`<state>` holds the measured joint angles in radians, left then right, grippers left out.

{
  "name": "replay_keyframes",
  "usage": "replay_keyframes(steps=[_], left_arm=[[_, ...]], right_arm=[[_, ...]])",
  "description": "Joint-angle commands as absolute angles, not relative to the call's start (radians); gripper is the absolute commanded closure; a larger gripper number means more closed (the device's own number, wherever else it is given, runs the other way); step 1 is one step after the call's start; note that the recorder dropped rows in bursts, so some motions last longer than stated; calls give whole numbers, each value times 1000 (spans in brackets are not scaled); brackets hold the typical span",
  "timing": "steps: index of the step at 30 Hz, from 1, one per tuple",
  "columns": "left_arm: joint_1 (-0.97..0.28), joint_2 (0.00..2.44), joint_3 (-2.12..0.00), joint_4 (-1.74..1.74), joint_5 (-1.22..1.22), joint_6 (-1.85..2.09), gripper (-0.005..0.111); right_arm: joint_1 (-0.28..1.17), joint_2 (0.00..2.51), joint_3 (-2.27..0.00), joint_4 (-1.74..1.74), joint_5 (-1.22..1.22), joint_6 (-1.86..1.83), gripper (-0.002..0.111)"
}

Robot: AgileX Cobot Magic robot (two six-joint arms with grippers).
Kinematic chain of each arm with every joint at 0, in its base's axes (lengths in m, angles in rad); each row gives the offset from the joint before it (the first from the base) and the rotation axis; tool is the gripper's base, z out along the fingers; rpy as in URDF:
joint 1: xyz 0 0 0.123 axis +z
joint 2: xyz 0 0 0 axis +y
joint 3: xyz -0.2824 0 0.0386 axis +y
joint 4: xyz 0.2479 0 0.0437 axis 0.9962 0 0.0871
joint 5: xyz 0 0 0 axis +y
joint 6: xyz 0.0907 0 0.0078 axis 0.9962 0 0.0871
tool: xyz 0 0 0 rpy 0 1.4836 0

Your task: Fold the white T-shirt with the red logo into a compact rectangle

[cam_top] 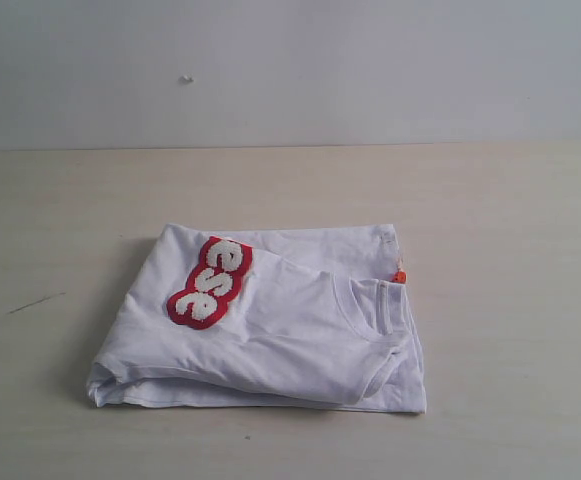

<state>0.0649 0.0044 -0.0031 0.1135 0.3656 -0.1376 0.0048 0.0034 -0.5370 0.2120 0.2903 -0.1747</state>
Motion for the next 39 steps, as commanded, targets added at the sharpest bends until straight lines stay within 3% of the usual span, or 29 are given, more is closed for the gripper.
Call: replay_keyframes(steps=[1, 12, 29, 39], left_arm=[[60, 0, 0, 116, 358, -136, 107], [60, 0, 0, 116, 358, -136, 107], [60, 0, 0, 116, 358, -135, 107], [60, 0, 0, 116, 358, -135, 107]], right_arm=[[0, 0, -515, 120, 297, -183, 108], [-104, 0, -393, -11, 156, -172, 108], [-104, 0, -89, -159, -40, 9, 108], [-104, 0, 0, -107, 47, 26, 108]])
